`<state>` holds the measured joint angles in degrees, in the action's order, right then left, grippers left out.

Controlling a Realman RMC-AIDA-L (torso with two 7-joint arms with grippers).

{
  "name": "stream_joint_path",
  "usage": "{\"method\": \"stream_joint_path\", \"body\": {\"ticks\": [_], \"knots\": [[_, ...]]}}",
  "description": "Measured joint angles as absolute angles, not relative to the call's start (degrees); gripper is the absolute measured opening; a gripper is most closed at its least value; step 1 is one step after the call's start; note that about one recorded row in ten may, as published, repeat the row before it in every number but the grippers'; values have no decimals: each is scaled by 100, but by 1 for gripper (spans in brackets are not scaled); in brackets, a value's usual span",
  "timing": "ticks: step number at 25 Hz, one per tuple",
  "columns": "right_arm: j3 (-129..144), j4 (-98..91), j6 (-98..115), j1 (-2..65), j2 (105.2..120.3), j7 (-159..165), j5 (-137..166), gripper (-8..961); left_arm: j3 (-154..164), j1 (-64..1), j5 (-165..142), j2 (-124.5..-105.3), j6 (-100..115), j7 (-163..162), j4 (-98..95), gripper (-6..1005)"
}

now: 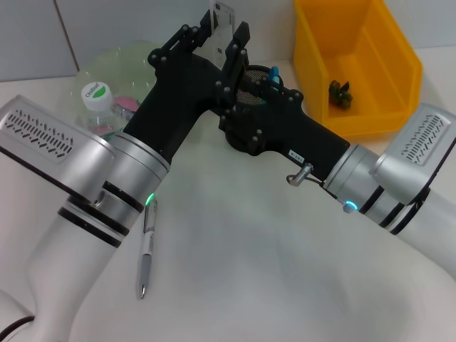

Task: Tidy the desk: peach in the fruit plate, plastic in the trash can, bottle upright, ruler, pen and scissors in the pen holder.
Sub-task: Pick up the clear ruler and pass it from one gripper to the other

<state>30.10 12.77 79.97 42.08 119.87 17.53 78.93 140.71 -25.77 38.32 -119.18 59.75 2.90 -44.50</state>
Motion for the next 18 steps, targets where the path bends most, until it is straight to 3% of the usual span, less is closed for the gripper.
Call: {"method": "stream_joint_path", "body": {"ticks": [6, 18], "knots": [[2997, 1273, 8030, 4195, 11987, 1750, 7893, 468, 14071, -2568, 3832, -11918, 5983, 290, -4445, 455], [2997, 1283, 8007, 4212, 11987, 1748, 7892, 230, 14071, -2582, 3832, -11918, 5989, 302, -4435, 462]]}}
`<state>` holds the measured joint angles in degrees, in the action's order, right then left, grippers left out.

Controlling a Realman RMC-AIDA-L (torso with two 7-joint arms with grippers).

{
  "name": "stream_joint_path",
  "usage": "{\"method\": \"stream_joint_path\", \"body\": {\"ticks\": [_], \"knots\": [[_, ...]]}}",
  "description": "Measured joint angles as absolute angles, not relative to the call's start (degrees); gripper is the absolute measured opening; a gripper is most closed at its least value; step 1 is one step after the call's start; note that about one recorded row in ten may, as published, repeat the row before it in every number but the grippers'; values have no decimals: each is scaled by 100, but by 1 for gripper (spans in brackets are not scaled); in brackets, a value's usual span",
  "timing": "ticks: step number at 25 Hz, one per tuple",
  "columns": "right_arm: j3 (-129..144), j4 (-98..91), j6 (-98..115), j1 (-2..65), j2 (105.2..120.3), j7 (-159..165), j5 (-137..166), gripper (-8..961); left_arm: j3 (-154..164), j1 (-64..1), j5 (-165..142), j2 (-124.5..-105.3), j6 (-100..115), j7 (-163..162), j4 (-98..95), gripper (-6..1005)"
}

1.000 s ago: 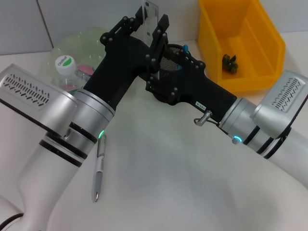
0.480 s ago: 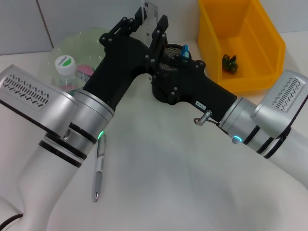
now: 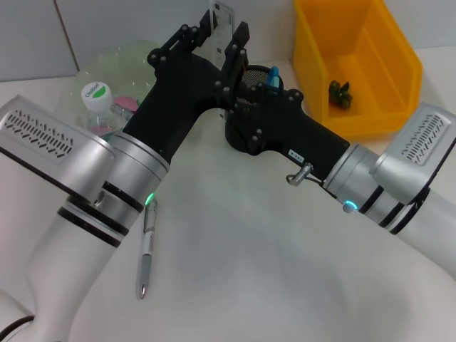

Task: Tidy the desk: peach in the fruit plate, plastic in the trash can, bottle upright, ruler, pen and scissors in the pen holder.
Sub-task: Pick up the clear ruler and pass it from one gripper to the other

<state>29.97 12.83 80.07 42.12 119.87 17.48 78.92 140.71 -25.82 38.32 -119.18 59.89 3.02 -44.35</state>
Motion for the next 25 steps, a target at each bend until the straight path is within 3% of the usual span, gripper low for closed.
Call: {"method": "stream_joint_path", "body": {"ticks": [7, 12, 25], "knots": [[2984, 1345, 7990, 4257, 11986, 1592, 7892, 231, 14071, -2601, 3832, -11918, 5979, 307, -4412, 466], [2939, 1435, 7979, 4297, 11986, 1465, 7892, 149, 14071, -2611, 3832, -11918, 5977, 308, -4412, 468], [2847, 1442, 7899, 4314, 11994, 1458, 7892, 141, 14071, -2615, 3832, -11918, 5979, 308, -4412, 476]]}}
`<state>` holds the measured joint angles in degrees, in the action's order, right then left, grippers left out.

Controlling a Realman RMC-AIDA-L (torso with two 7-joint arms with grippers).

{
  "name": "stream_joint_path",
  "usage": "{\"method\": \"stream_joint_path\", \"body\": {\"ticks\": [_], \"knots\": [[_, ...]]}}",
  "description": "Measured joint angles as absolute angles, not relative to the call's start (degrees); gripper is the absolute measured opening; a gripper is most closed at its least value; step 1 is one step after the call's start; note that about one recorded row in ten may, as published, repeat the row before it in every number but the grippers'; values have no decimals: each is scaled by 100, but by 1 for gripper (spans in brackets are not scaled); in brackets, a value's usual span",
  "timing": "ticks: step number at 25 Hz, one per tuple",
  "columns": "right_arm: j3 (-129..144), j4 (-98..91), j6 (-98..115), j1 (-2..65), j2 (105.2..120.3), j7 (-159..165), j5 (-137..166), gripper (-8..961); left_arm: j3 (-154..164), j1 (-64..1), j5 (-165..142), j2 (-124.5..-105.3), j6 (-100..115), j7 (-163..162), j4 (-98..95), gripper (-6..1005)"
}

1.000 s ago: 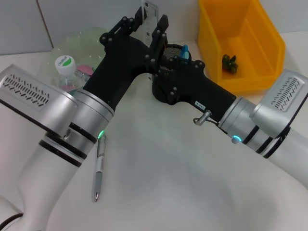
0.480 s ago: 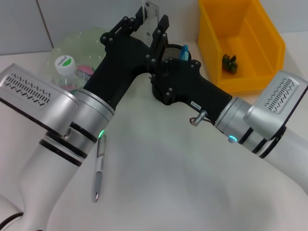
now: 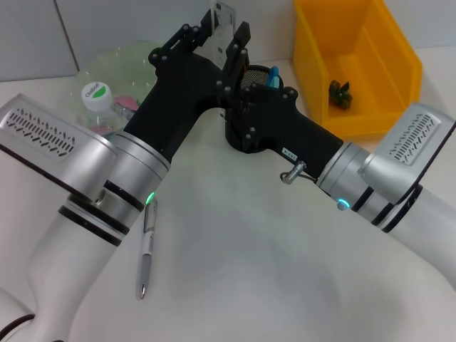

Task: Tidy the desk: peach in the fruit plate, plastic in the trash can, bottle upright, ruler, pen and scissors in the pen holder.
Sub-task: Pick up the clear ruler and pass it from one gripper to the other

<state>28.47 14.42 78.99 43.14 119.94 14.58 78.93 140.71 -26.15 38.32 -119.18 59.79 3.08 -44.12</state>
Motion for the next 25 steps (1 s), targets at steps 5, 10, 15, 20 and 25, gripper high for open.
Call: {"method": "stream_joint_path", "body": {"ticks": [5, 10, 15, 20, 25], "knots": [[2847, 1442, 7893, 4329, 11996, 1458, 7905, 134, 14064, -2618, 3832, -11918, 5979, 308, -4412, 478], [2847, 1442, 7869, 4343, 11996, 1458, 7909, 115, 14062, -2629, 3832, -11918, 5984, 308, -4412, 481], [2848, 1441, 7857, 4354, 11996, 1458, 7910, 64, 14062, -2630, 3832, -11918, 5986, 308, -4412, 484], [2833, 1442, 7807, 4381, 11996, 1502, 7911, 21, 14065, -2629, 3835, -11917, 5986, 308, -4412, 486], [2769, 1442, 7739, 4396, 11996, 1512, 7911, 9, 14068, -2621, 3830, -11918, 5988, 296, -4411, 489]]}}
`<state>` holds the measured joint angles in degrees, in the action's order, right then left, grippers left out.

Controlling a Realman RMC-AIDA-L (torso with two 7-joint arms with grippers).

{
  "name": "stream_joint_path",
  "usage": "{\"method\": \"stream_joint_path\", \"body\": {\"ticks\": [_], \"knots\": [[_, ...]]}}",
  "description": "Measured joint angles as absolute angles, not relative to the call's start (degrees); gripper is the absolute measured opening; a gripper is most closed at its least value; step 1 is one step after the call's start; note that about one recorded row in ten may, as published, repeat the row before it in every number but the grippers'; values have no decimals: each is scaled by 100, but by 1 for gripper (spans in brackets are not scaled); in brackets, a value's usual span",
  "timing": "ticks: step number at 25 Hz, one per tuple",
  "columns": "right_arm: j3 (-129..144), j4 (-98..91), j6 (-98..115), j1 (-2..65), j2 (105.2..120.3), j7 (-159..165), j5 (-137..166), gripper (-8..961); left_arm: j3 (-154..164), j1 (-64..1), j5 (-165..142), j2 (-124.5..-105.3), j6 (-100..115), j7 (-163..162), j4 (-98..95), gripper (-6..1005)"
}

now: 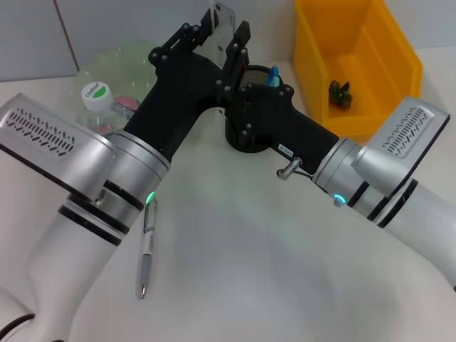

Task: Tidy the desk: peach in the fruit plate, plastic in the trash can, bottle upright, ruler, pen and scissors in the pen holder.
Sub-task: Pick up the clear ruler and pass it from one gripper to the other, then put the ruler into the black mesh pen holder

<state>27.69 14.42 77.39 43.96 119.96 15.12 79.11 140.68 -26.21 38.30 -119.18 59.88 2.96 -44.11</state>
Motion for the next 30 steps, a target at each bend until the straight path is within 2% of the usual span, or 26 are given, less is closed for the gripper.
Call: {"method": "stream_joint_path", "body": {"ticks": [18, 22, 28, 30], "knots": [[2775, 1450, 7694, 4410, 11995, 1528, 7909, 20, 14071, -2661, 3769, -11918, 5919, 251, -4419, 499], [2635, 1402, 7693, 4376, 11996, 1527, 7908, 23, 14071, -2641, 3721, -11918, 5938, 217, -4449, 695], [2301, 1142, 7647, 4325, 11990, 1526, 7869, 27, 14072, -2589, 3615, -11918, 5961, -100, -4445, 783], [2177, 1082, 7524, 4331, 11987, 1526, 7865, 28, 14072, -2562, 3508, -11917, 5962, -256, -4438, 783]]}}
